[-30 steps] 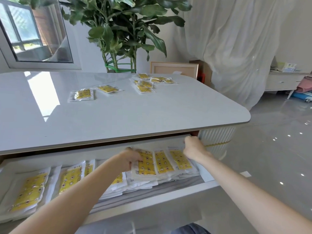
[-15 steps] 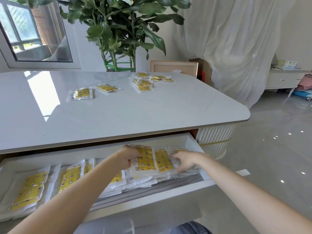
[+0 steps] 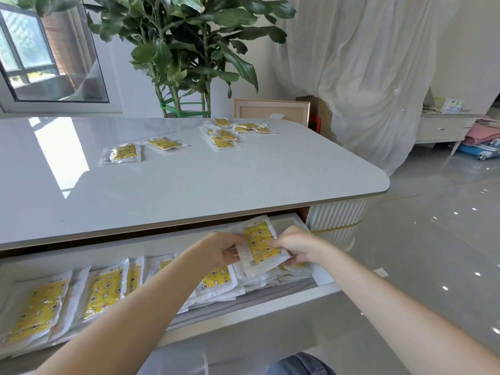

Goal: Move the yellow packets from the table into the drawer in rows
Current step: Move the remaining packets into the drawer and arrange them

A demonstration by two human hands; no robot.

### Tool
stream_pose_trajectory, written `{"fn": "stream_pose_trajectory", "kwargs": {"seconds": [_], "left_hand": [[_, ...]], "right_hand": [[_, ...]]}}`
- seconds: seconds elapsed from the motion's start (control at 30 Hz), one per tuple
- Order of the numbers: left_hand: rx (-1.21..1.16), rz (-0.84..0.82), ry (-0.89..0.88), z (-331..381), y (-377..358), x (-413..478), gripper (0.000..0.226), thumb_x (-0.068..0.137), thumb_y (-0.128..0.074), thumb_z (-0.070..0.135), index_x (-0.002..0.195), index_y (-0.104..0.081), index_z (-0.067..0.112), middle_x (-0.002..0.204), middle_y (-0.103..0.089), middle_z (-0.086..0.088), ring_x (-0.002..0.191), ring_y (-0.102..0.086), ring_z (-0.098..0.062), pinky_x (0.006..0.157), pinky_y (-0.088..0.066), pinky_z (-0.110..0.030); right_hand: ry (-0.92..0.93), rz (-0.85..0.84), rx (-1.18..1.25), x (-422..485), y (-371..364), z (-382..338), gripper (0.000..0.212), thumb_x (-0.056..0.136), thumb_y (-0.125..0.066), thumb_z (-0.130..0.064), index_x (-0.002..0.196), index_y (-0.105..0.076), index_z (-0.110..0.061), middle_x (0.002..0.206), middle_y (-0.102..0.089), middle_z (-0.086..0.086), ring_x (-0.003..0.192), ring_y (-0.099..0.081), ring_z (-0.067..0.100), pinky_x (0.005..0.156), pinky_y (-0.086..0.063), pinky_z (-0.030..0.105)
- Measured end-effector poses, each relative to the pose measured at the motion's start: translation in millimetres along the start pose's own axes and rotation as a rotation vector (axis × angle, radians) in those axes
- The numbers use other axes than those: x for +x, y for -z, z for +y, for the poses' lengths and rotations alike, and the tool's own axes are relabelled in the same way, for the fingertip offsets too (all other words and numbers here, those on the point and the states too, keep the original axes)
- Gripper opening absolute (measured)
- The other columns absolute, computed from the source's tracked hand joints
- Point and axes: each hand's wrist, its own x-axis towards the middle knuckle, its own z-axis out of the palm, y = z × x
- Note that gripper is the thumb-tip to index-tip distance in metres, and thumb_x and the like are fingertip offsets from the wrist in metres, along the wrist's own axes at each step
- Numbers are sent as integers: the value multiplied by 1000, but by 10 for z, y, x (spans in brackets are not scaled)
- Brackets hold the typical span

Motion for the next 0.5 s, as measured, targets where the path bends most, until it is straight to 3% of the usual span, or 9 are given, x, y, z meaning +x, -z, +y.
{"fn": "stream_pose_trajectory", "kwargs": {"seconds": [0.07,0.13,0.27,0.33,0.4,0.5], "left_hand": [[182,40,-59,-1,6,32,7,92,-55,2,97,-61,3,104,-59,-11,88,-60,-22,91,-49,-34],[324,51,-126,-10,38,42,31,90,-59,5,121,-54,5,114,-58,-10,94,-58,-22,94,-49,-35],[511,21,-184,-20,44,13,40,92,-56,9,132,-50,11,120,-59,-11,98,-59,-20,94,-50,-33],[551,14,-209,-18,31,-28,39,93,-55,9,132,-50,12,118,-59,-11,97,-59,-20,95,-50,-33],[580,27,-237,-8,40,-45,38,94,-53,10,131,-50,13,115,-58,-10,98,-58,-20,95,-50,-33],[615,35,-259,9,81,-81,37,93,-53,12,130,-50,14,114,-57,-8,99,-58,-19,91,-50,-31]], "right_hand": [[-26,106,-63,49,103,67,17,93,-59,-13,105,-54,-2,101,-54,15,83,-60,26,51,-55,27],[-21,203,-147,76,158,124,8,94,-53,-7,100,-53,-2,108,-58,18,83,-64,30,61,-60,32],[95,393,-626,21,120,163,14,93,-49,0,80,-52,-6,101,-61,15,79,-69,30,54,-53,30],[171,492,-926,-27,86,156,11,90,-52,3,97,-58,-4,102,-62,14,95,-65,30,61,-44,29],[221,530,-1102,-37,77,149,24,88,-54,4,111,-59,-5,110,-63,12,104,-62,29,66,-42,29],[352,329,-1039,-20,51,141,35,90,-59,-16,125,-58,-17,127,-59,7,115,-57,26,79,-46,30]]}}
